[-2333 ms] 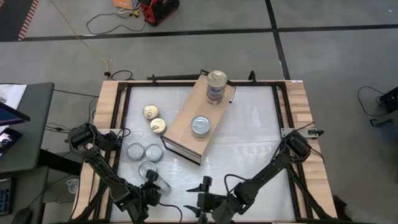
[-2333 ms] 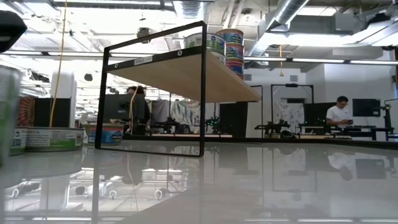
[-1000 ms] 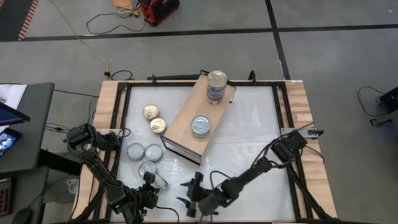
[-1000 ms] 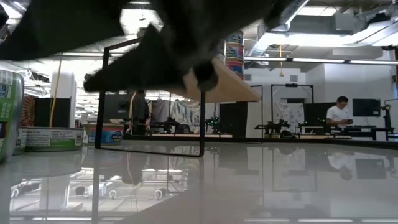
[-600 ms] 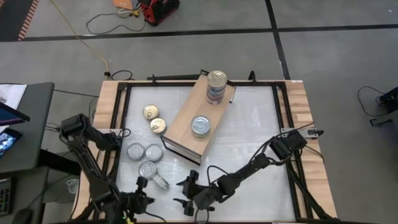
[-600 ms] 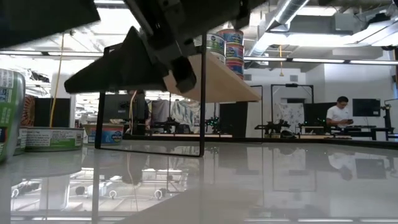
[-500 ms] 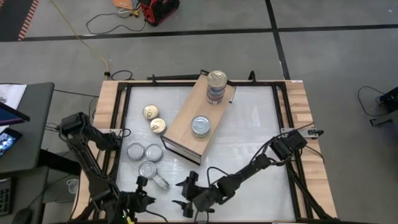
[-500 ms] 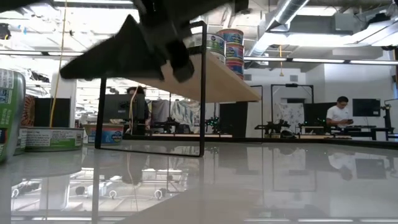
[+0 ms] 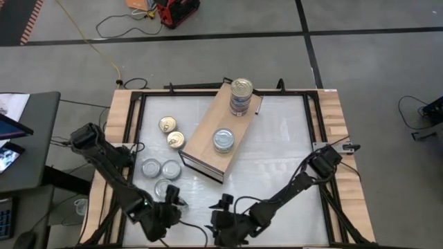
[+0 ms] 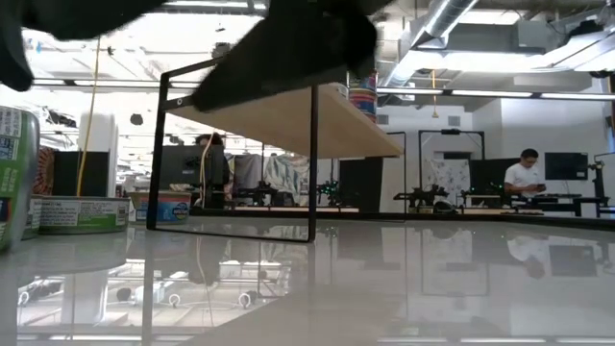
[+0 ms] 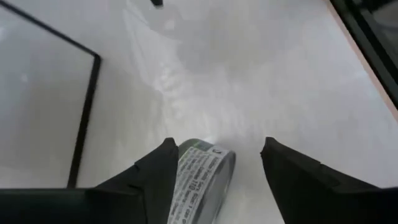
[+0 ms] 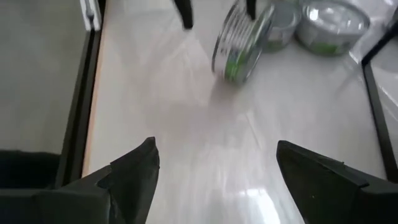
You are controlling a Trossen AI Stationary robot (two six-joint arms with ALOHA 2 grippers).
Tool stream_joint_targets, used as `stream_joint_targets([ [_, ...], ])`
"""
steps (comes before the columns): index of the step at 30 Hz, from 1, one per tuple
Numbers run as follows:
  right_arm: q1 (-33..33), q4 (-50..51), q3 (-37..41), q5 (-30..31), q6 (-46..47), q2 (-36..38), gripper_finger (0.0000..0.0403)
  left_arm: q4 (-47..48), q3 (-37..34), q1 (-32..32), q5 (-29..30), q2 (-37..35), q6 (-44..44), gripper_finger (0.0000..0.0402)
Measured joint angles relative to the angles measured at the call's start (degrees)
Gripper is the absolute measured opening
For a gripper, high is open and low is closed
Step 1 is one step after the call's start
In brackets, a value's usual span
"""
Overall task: Stack canned seafood by type on shelf
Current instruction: Stack the green tuna can on top of the other green tuna can
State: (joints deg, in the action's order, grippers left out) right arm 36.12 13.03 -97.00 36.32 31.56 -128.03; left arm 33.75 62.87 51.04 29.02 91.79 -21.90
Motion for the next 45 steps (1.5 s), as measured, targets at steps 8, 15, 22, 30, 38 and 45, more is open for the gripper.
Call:
stream_joint_targets([
  [8,1.8,3.5,0.0,2.7,2.2,0.6,0.0345,3.2,1.1,-6.1,-10.2,0.0,7.2,0.0234],
  [15,1.7,4.4,0.0,2.9,5.6,0.6,0.0345,3.7,2.0,-9.9,-18.1,0.0,12.2,0.0234],
  [22,1.7,3.8,0.0,4.4,7.9,0.6,0.0345,8.6,1.9,-11.8,-21.6,0.0,11.4,0.0234],
  [30,2.0,3.0,0.0,4.9,7.9,0.6,0.0345,9.6,2.9,-11.6,-21.3,0.1,12.2,0.0234],
  [38,2.0,3.0,0.0,5.0,7.7,0.5,0.0345,13.3,8.7,-9.1,-14.4,0.0,4.2,0.0234],
  [45,2.0,2.6,0.1,5.0,5.4,0.5,0.0345,23.5,8.6,-9.2,-13.0,0.2,-11.7,0.0234],
])
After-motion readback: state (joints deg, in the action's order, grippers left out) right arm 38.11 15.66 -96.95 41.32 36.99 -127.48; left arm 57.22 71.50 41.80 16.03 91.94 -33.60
